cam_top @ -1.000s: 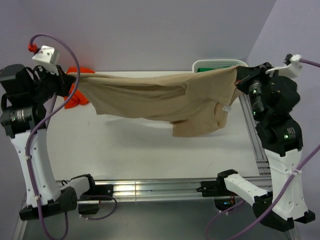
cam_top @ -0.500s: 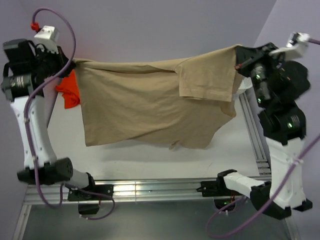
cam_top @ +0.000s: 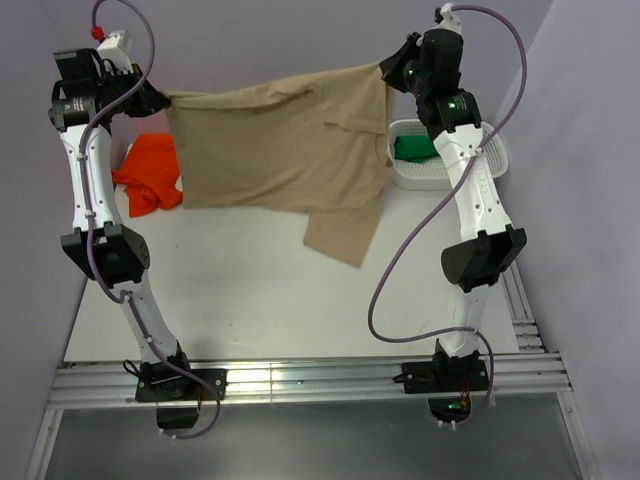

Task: Roll the t-shirts
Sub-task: Flatten the tshirt

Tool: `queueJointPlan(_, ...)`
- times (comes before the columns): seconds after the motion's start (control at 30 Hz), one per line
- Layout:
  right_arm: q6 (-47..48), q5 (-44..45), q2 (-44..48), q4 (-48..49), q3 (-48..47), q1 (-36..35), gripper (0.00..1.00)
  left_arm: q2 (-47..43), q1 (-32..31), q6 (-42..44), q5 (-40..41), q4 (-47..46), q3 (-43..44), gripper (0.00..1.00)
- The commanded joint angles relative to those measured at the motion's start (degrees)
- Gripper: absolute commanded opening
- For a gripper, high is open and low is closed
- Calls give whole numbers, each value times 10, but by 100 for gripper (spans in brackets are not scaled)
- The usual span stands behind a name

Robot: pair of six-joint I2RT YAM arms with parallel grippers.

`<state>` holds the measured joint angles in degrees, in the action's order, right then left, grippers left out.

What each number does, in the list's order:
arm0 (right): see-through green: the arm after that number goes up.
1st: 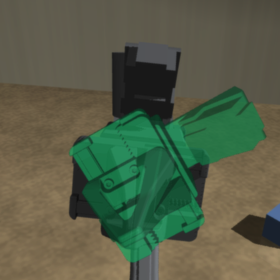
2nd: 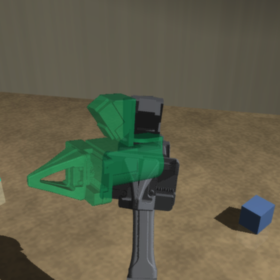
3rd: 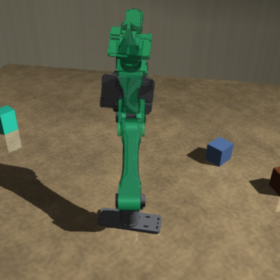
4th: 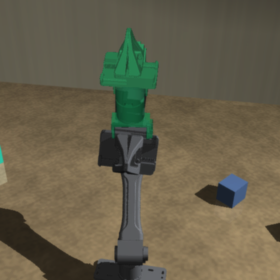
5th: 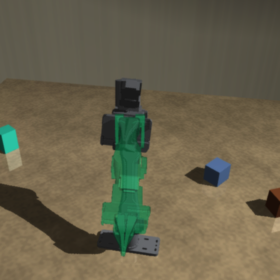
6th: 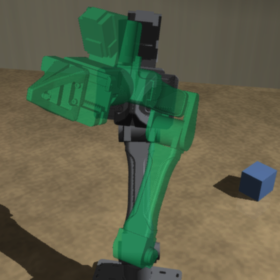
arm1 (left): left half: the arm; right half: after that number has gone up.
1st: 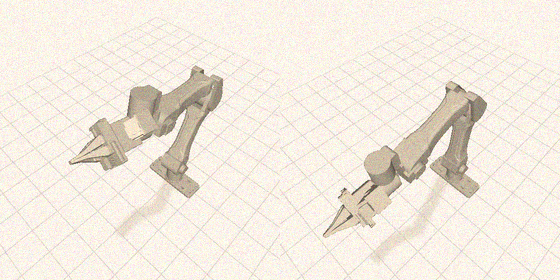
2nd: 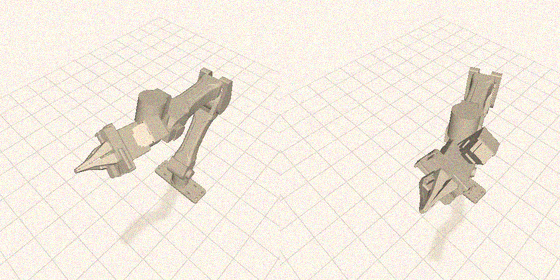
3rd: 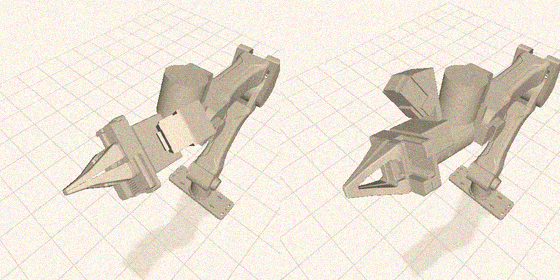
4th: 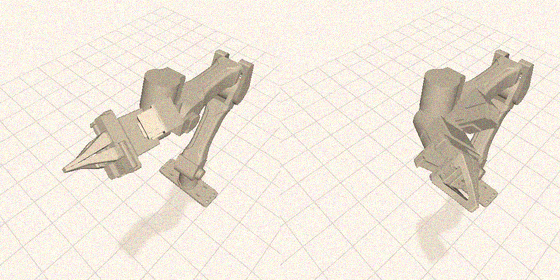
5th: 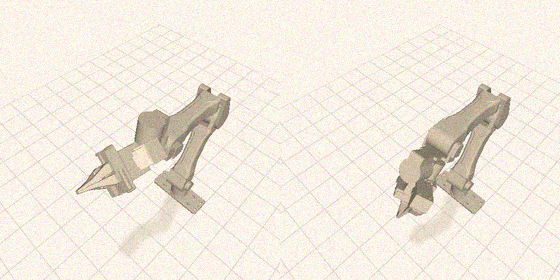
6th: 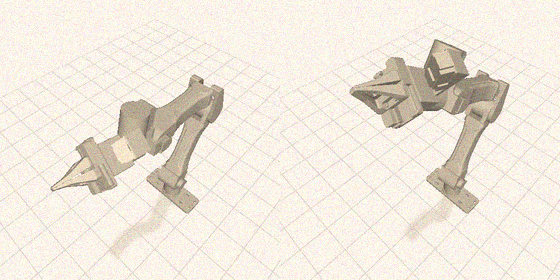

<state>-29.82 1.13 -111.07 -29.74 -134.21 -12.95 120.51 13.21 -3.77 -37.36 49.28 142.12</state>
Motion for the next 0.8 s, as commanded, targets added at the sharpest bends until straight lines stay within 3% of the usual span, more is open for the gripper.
queueJointPlan(0.0,-26,-35,41,70,-66,24,0,-48,3,-32,-23,-99,27,0)
queueJointPlan(0.2,-50,-42,166,127,161,35,0,-85,18,11,-15,-67,-56,0)
queueJointPlan(0.33,-70,-56,232,127,316,45,0,-115,21,99,23,-9,-151,0)
queueJointPlan(0.67,-141,-78,404,202,788,50,0,-213,24,276,80,31,-561,0)
queueJointPlan(0.77,-148,-88,419,215,858,46,0,-236,25,308,96,12,-661,0)
